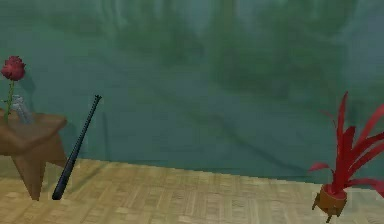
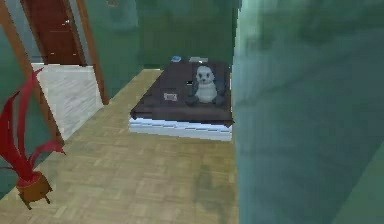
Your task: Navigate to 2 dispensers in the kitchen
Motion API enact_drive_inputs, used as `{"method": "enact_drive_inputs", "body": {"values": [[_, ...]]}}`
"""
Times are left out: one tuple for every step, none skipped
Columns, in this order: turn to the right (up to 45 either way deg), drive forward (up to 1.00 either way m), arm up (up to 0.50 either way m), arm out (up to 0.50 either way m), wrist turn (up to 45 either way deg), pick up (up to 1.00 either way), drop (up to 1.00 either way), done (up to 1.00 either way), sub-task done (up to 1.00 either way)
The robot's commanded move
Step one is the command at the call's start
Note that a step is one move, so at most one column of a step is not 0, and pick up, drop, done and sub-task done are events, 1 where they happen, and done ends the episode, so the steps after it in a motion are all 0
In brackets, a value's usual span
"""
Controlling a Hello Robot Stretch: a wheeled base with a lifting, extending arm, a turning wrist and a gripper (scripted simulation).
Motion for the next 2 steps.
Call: {"method": "enact_drive_inputs", "body": {"values": [[0.0, 0.05, 0.0, 0.0, 0.0, 0.0, 0.0, 0.0, 0.0], [45.0, 0.0, 0.0, 0.0, 0.0, 0.0, 0.0, 0.0, 0.0]]}}
